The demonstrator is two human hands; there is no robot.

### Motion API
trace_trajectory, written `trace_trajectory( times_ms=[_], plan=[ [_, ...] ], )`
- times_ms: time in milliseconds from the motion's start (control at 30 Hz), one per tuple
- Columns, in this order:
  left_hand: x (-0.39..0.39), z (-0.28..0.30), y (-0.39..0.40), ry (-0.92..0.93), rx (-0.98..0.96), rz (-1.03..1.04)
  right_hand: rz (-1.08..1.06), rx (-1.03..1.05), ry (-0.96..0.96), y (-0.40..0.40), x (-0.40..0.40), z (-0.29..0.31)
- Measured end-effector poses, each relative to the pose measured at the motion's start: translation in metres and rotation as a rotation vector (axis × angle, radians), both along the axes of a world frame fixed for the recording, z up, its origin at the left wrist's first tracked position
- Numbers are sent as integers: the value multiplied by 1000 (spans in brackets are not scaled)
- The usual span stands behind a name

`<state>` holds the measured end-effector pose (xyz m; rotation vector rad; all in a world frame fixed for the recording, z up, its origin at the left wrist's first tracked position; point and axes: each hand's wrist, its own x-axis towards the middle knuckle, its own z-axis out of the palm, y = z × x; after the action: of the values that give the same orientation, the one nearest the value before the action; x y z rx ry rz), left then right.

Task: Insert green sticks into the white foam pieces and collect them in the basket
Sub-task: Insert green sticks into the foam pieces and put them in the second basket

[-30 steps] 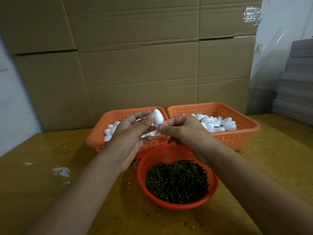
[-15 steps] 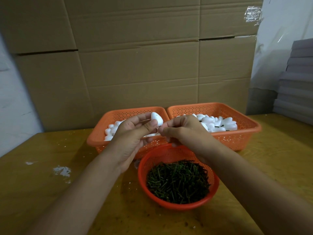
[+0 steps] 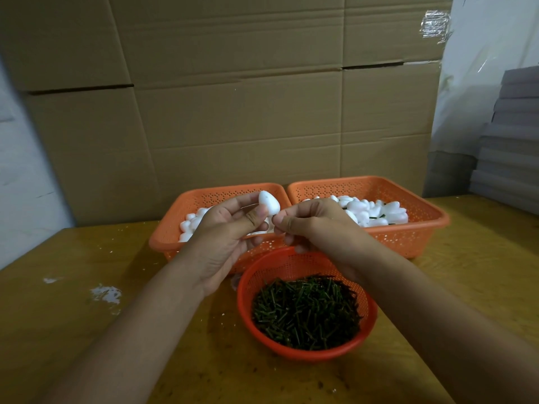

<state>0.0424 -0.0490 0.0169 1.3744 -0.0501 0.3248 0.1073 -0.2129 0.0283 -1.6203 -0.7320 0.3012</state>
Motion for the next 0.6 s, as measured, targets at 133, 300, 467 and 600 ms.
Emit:
trace_trajectory(
  times_ms=[133,300,467,600],
  plan=[
    [0,0,-2,-27,27,45,-43,23,-10,1,-2,0],
    [0,-1,-5,-59,43,95,-82,62,-1,5,-4,-2],
    [0,-1,-5,-42,18,91,-69,66,15,4,-1,-3],
    [0,0,-7,-37,-7,90,-60,64,21,1,3,-1]
  ],
)
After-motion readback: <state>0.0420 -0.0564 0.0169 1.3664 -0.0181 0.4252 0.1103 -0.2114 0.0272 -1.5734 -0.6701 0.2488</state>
